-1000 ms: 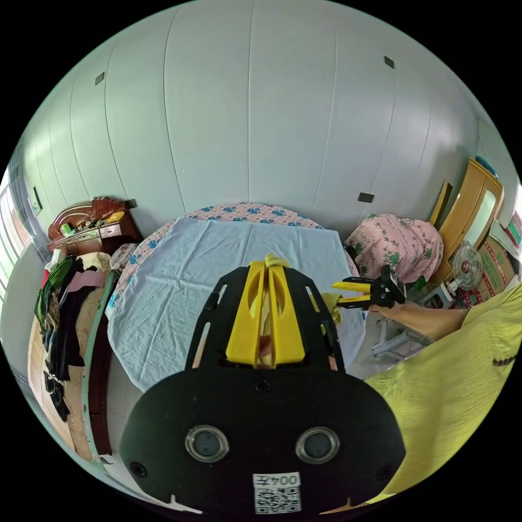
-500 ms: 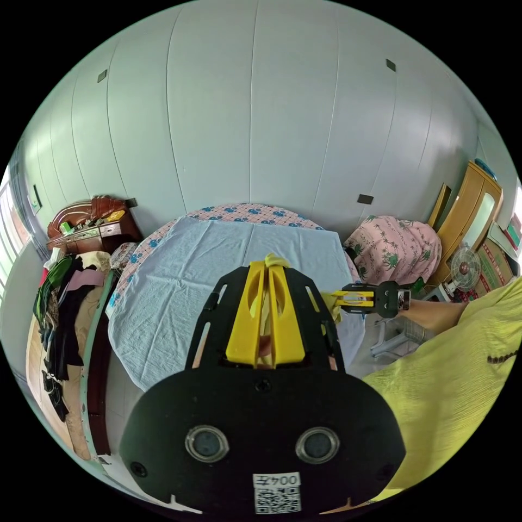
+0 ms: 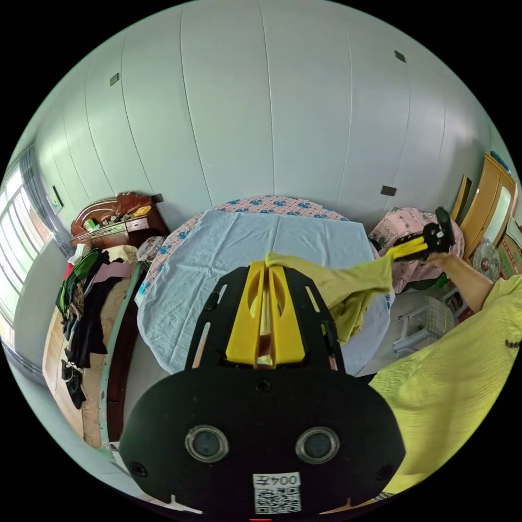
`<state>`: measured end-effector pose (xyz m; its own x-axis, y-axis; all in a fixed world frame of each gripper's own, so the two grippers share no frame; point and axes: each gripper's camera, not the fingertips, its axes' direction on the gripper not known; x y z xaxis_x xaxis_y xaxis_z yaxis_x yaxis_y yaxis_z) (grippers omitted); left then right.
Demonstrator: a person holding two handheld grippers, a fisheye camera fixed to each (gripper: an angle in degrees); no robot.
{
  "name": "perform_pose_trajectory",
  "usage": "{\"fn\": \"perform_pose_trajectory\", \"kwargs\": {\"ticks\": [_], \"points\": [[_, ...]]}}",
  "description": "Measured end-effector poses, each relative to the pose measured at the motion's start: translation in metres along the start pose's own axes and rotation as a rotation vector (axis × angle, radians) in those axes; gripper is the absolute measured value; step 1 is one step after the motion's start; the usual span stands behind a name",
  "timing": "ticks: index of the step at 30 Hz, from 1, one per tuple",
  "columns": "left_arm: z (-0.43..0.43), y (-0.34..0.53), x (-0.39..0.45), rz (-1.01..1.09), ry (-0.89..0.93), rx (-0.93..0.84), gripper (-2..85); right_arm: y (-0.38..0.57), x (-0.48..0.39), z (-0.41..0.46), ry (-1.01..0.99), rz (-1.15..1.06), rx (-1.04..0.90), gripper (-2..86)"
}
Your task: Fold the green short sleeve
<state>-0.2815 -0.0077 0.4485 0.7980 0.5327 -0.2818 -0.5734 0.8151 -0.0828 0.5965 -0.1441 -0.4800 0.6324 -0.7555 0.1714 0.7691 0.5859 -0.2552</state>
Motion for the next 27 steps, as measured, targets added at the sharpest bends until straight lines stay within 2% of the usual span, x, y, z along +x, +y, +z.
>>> {"fn": "perform_pose_trajectory", "kwargs": {"ticks": [4,6,11,17,27], "points": [[-0.031,0.024,0.01,-0.009,-0.051,0.039,0.6,0.005,0.049,-0.076,0.04,0.297,0.238,-0.7],[-0.047,0.032,0.018,-0.018,-0.049,0.092,0.6,0.002,0.051,-0.108,0.104,0.342,0.332,-0.7],[-0.119,0.039,0.047,0.001,-0.171,0.29,0.7,-0.033,0.025,-0.199,0.342,0.287,0.488,-0.7],[-0.224,0.04,0.085,0.048,-0.299,0.518,0.8,-0.058,0.004,-0.311,0.463,0.221,0.674,-0.7],[-0.344,0.075,0.129,0.043,-0.356,0.669,1.0,-0.064,-0.049,-0.415,0.553,0.078,0.797,-0.7]]}}
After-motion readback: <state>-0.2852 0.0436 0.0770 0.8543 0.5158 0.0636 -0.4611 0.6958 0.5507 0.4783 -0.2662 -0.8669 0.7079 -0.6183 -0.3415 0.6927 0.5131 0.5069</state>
